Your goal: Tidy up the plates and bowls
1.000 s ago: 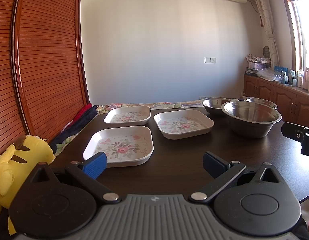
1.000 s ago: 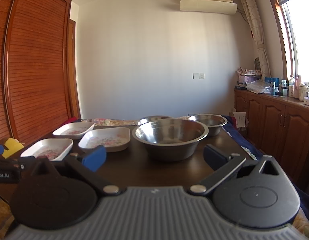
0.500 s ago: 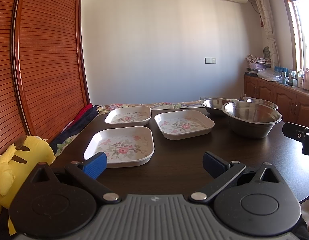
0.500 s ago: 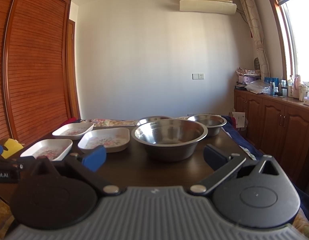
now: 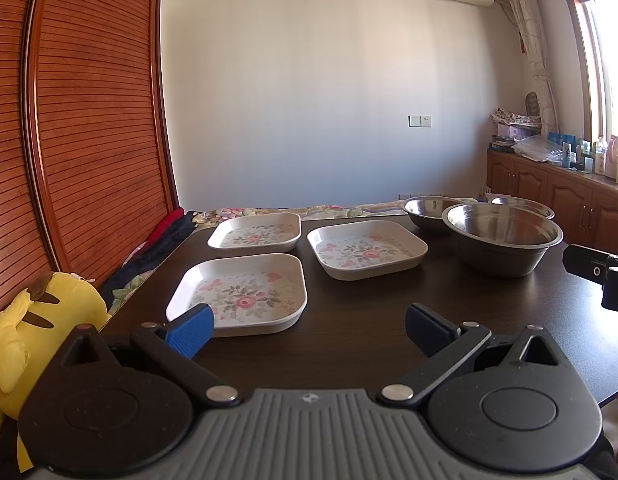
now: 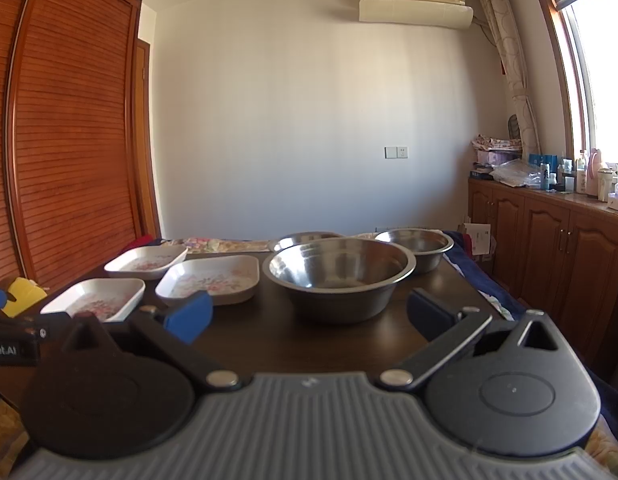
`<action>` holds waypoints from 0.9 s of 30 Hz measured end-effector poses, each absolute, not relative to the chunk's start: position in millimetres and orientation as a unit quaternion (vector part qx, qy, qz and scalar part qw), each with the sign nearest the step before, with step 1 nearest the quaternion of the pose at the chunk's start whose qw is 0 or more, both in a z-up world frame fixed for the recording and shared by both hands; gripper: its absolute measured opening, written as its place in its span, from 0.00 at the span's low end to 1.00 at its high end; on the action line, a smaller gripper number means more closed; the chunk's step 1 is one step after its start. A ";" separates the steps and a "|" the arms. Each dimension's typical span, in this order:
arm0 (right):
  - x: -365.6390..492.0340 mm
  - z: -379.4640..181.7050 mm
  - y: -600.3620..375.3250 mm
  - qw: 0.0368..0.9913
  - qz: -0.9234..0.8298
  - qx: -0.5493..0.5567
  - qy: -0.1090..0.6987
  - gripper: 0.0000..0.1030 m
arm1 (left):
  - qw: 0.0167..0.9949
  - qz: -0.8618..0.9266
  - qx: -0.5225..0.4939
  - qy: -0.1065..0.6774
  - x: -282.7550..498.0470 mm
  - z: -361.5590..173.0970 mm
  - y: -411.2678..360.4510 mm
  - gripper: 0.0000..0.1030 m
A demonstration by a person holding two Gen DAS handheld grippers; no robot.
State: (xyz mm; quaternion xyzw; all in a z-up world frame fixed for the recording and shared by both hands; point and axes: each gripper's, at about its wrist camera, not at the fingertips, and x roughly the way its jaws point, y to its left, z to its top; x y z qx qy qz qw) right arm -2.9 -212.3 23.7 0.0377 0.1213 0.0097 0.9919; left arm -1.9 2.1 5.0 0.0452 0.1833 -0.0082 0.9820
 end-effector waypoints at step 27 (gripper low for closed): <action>-2.4 23.1 -211.4 0.992 0.010 0.039 0.122 1.00 | 0.982 -0.009 0.045 0.185 -0.8 2.8 0.3 1.00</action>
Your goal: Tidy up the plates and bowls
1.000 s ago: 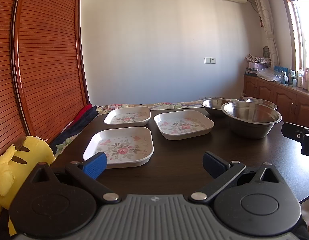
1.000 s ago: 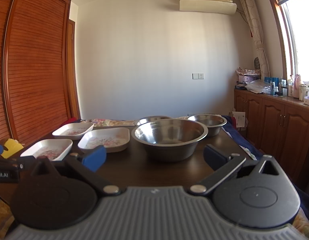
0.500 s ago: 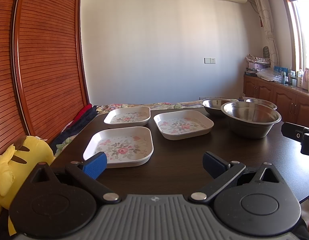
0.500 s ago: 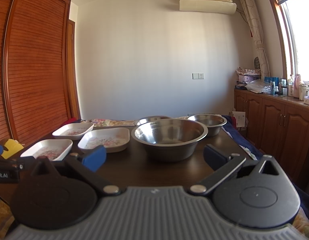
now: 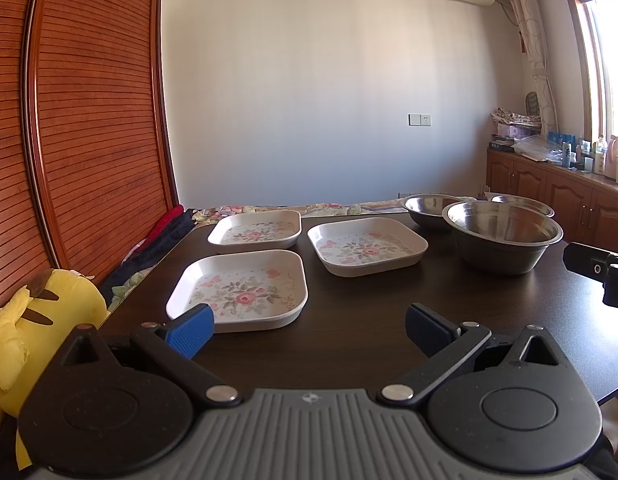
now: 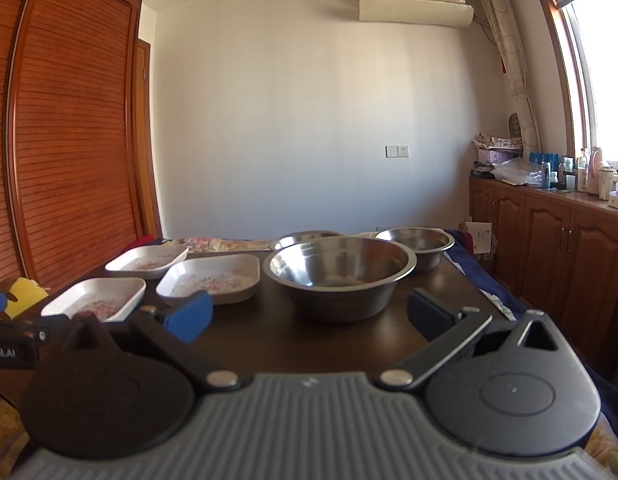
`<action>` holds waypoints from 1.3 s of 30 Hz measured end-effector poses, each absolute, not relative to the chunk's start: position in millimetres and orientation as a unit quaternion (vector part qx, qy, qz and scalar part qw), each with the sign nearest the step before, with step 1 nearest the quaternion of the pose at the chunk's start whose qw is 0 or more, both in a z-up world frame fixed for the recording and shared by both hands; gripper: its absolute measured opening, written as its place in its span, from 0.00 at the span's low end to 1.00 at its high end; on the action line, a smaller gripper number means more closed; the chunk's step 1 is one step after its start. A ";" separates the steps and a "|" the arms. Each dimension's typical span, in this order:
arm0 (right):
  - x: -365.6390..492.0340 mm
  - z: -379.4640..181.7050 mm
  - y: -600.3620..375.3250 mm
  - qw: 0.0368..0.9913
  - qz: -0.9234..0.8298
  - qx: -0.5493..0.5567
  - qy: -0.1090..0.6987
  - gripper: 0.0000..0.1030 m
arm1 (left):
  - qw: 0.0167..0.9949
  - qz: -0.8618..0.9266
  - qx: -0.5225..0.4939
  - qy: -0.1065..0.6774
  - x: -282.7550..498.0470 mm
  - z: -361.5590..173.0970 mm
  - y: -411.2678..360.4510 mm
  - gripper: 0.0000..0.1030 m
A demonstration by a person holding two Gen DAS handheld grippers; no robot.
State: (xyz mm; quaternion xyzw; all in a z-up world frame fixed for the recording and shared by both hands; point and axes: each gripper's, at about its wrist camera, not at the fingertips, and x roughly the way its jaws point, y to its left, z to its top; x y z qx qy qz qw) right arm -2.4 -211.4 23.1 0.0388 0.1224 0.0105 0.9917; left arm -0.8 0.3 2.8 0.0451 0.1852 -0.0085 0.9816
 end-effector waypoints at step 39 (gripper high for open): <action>88.3 39.6 -120.8 0.956 0.210 0.003 0.206 0.98 | 0.964 0.001 0.070 0.256 101.6 18.0 100.9 1.00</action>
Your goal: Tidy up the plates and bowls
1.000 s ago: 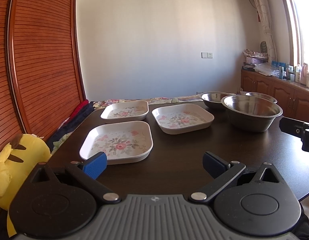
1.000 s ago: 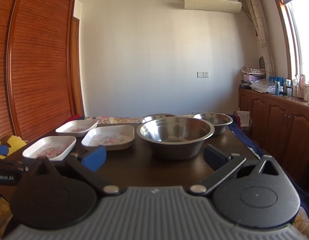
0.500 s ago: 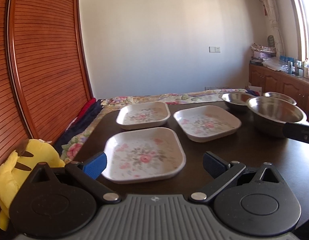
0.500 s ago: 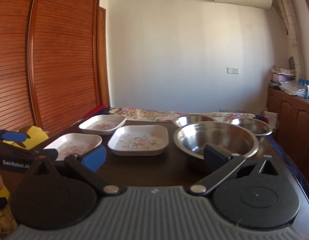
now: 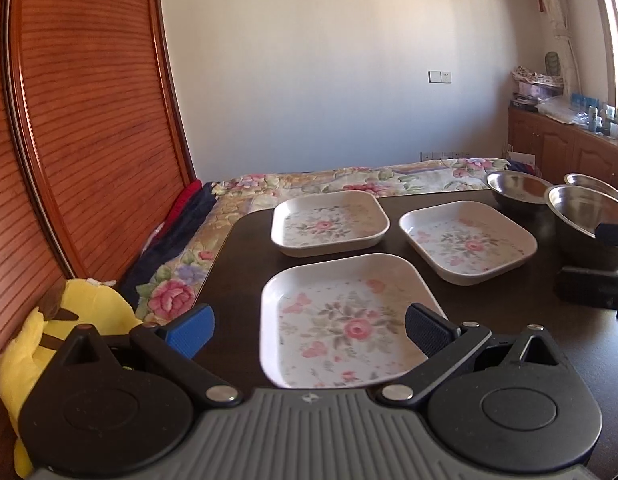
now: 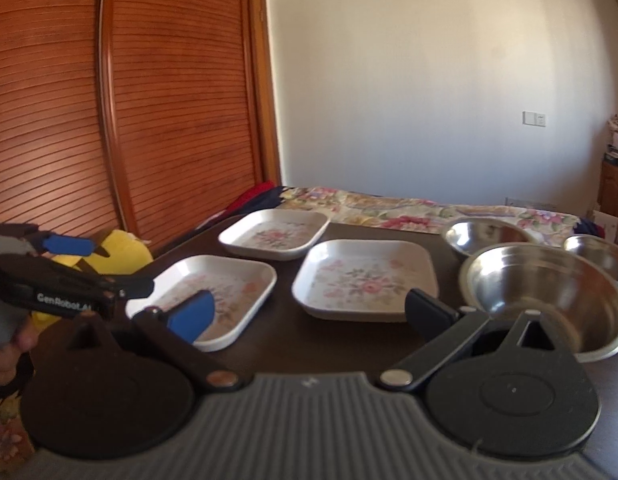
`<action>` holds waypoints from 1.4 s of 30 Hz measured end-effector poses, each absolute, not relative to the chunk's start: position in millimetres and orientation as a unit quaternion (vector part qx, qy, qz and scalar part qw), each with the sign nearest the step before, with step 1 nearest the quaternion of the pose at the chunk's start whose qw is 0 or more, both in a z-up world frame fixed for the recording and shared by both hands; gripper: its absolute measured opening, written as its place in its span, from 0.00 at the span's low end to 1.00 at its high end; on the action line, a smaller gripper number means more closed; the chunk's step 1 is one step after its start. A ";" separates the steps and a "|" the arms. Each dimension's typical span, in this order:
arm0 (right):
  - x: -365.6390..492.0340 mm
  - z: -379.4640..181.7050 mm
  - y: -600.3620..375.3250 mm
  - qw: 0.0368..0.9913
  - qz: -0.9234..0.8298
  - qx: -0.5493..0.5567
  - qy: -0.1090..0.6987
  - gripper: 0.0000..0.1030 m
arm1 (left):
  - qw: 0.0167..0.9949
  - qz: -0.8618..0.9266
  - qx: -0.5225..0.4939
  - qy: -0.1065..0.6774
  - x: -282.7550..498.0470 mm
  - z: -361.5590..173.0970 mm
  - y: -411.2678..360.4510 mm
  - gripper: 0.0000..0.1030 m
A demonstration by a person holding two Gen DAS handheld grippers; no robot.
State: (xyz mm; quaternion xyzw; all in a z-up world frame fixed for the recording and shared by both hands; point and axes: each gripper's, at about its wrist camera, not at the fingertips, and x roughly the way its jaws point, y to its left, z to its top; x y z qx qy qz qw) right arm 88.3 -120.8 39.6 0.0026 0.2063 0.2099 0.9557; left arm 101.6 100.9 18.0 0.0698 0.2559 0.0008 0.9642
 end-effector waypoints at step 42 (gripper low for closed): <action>156.8 4.6 -48.7 0.896 0.290 0.026 0.334 0.63 | 0.945 -0.047 0.017 0.324 173.9 -14.0 179.0 0.99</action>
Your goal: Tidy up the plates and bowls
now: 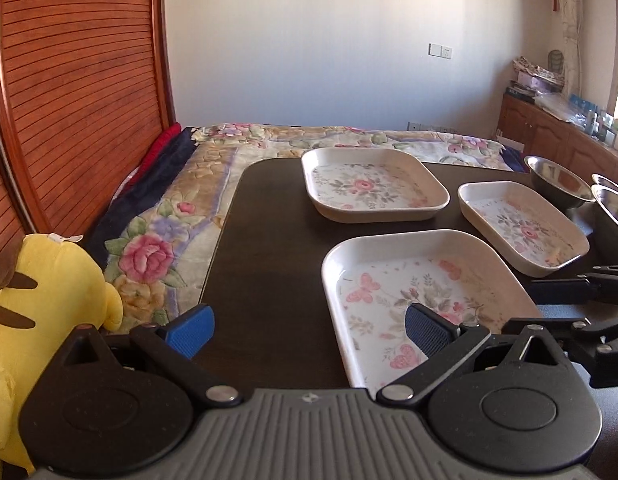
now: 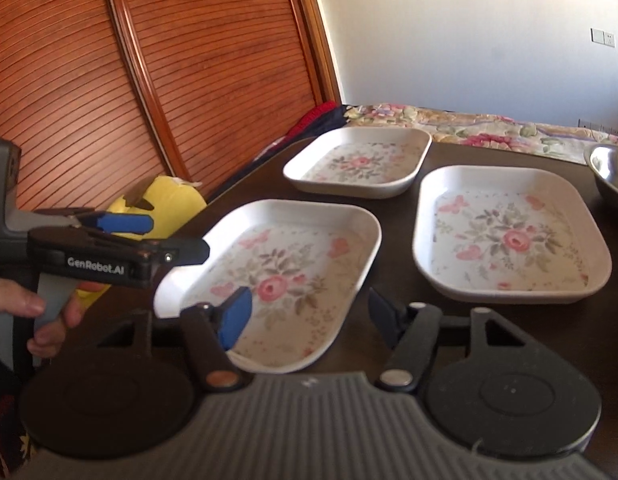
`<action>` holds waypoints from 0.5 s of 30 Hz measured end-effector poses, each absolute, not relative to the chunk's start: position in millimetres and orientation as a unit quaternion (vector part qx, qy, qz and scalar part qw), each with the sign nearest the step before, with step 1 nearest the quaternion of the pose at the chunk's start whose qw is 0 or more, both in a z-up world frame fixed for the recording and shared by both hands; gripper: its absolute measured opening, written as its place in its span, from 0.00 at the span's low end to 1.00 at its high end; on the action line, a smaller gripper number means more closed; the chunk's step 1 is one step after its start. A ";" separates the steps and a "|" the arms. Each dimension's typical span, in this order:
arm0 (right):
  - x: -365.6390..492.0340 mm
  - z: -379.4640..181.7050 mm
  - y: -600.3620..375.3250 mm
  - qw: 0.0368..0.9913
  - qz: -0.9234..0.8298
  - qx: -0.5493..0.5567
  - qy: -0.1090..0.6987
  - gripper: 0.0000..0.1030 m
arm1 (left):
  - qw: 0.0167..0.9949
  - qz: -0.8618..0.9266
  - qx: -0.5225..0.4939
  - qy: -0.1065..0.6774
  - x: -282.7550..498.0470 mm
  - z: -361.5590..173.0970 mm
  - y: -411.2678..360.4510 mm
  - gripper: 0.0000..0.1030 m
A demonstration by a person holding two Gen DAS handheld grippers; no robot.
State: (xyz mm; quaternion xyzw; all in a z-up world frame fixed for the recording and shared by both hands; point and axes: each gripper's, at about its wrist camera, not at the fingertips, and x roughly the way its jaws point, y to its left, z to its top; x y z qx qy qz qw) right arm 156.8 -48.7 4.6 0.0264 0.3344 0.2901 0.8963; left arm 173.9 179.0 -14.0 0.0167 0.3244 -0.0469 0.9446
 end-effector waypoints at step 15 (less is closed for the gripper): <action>168.9 -3.1 -51.3 0.892 0.285 0.035 0.349 0.52 | 0.938 -0.077 -0.010 0.338 182.9 -24.4 175.9 0.57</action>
